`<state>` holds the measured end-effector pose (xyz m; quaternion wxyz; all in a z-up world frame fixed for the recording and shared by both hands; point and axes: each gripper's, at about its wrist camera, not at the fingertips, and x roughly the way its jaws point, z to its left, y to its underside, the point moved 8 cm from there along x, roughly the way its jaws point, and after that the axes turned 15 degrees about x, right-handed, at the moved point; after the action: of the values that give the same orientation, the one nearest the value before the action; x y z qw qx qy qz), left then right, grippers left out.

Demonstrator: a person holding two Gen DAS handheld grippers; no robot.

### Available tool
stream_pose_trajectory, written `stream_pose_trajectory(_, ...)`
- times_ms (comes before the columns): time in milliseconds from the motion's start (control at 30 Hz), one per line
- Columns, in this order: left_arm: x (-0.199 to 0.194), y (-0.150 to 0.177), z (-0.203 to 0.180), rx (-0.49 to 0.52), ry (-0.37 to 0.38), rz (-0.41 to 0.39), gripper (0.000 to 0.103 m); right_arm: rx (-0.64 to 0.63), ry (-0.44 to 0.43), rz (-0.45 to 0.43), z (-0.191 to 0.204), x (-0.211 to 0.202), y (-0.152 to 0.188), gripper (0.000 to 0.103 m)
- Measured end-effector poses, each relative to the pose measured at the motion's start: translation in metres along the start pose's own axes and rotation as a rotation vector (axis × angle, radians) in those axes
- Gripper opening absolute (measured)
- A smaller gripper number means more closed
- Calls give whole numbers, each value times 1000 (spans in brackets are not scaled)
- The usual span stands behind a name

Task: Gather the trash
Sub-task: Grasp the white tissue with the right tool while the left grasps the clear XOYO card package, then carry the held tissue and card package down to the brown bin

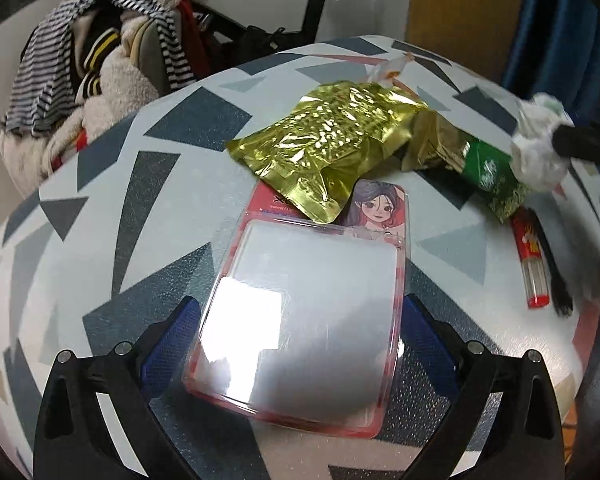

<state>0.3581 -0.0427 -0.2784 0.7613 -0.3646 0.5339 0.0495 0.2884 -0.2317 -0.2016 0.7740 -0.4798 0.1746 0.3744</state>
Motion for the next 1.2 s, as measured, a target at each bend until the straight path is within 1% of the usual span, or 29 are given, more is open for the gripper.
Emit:
stream_pose_trajectory(167,-11,4,2,-84,-10,-27,95,9,2,0,-2,-7,6,44)
stream_pose_trajectory(333,-36,18,0,-209,-6,-73,95,22,2,3,-2,-13,13,44)
stream_pose_trajectory(433,-56,29,-9,-258,-14,-97,95,17,-1,1,2,-20,19,44)
stream_pose_trajectory(533,-73,39,-22,-255,-31,-107,95,16,-6,3,7,-27,27,44)
stream_pose_trajectory(667,-91,53,-36,-298,-13,-135,95,21,-14,4,12,-36,38,44)
stream_pose_trajectory(833,-117,67,-58,-318,-6,-173,95,31,-20,6,15,-49,52,44)
stream_pose_trajectory(1100,-156,81,-98,-308,-36,-217,95,31,-27,1,19,-76,74,44)
stream_pose_trajectory(1200,-165,84,-119,-286,-44,-223,95,33,-30,-4,21,-84,80,44)
